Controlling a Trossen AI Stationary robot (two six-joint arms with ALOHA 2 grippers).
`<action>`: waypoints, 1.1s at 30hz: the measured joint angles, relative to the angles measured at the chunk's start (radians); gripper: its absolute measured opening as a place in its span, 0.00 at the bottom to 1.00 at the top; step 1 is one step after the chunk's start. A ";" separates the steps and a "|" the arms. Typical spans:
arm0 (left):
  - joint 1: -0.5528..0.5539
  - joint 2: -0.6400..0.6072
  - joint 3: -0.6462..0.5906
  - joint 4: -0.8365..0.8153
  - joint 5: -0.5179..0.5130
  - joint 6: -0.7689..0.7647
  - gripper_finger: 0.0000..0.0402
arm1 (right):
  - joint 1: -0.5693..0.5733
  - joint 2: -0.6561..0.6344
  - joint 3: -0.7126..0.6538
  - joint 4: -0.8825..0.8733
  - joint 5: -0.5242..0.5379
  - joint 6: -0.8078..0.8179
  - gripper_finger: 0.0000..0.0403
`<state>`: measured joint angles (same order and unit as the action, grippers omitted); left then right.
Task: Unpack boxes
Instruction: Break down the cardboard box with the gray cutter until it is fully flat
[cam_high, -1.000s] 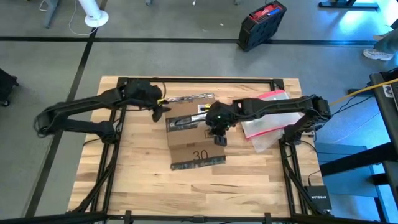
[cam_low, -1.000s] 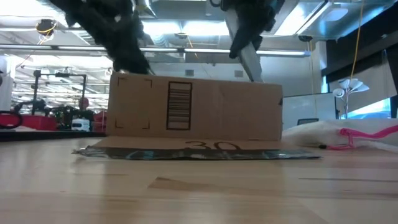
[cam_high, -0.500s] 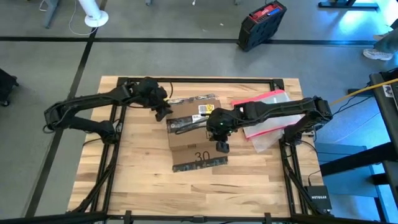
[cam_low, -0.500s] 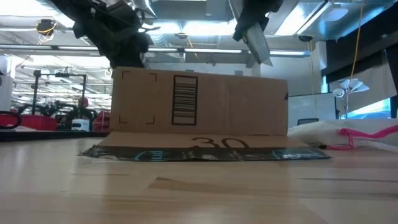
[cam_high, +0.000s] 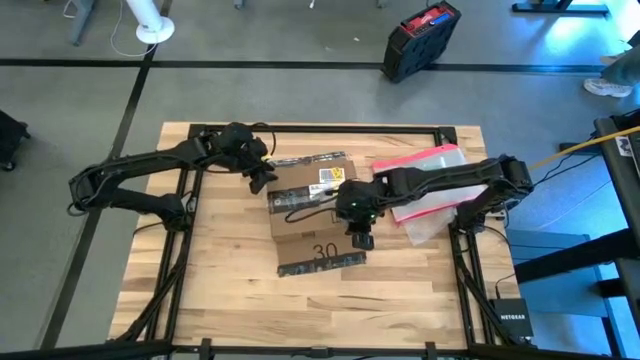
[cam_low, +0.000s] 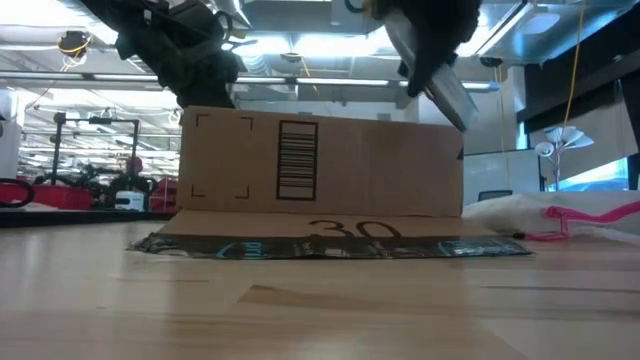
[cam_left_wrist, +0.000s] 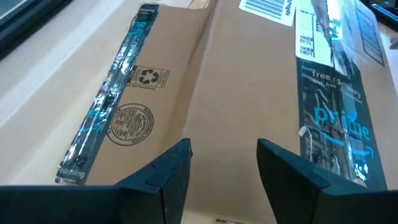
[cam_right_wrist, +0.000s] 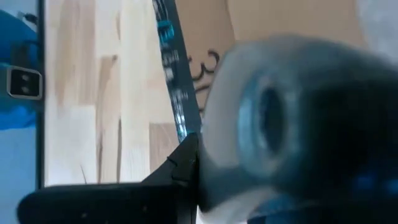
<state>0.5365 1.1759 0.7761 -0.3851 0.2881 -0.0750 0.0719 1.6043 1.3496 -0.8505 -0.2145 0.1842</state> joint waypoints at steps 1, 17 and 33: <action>0.000 0.000 0.000 -0.001 0.000 0.000 0.43 | 0.000 0.000 -0.011 -0.002 -0.001 0.003 0.18; 0.000 0.000 0.000 0.000 -0.001 0.000 0.43 | -0.001 0.000 -0.056 -0.040 0.022 -0.014 0.18; 0.000 0.000 0.001 0.000 -0.002 0.000 0.43 | -0.029 0.000 -0.056 -0.042 0.047 -0.056 0.18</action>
<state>0.5365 1.1759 0.7769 -0.3851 0.2863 -0.0750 0.0433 1.6043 1.2938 -0.8925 -0.1673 0.1287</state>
